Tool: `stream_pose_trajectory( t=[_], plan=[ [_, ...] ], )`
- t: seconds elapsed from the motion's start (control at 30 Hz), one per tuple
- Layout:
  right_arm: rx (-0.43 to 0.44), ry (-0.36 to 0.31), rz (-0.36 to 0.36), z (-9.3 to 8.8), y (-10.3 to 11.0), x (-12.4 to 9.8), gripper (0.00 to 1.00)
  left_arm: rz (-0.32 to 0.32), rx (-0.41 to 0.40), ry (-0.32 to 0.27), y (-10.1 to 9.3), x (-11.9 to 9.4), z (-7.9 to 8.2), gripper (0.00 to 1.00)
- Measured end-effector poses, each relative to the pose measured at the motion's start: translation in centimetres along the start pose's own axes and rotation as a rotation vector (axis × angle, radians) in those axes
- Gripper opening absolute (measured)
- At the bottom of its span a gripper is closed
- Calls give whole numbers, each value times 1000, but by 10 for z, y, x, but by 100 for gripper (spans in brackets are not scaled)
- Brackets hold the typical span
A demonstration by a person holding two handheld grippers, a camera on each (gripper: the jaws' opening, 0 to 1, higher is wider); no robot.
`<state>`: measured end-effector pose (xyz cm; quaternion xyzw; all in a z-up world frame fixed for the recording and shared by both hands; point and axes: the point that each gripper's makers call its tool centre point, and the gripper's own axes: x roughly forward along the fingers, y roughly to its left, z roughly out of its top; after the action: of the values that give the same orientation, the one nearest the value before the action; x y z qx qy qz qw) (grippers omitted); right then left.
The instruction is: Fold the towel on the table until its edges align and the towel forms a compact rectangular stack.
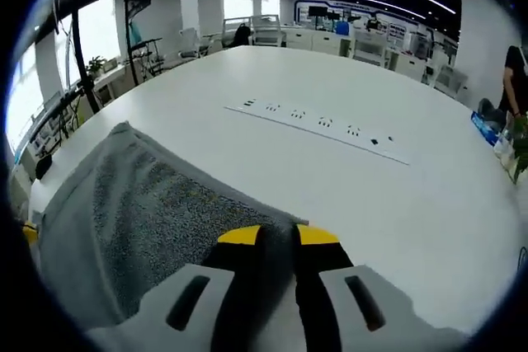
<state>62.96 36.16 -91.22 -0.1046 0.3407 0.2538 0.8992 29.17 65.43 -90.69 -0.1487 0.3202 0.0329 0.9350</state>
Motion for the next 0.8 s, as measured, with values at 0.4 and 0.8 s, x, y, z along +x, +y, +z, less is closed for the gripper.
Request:
stream_pose_trajectory(
  t=[0.4,0.8],
  plan=[
    [6,-31,-11,6,-6,-1,0,0,13,2,3,2,-1,5],
    [40,-20,-4,-4,-15,0,0,-3,15,-1,8,6,-3,5]
  ],
)
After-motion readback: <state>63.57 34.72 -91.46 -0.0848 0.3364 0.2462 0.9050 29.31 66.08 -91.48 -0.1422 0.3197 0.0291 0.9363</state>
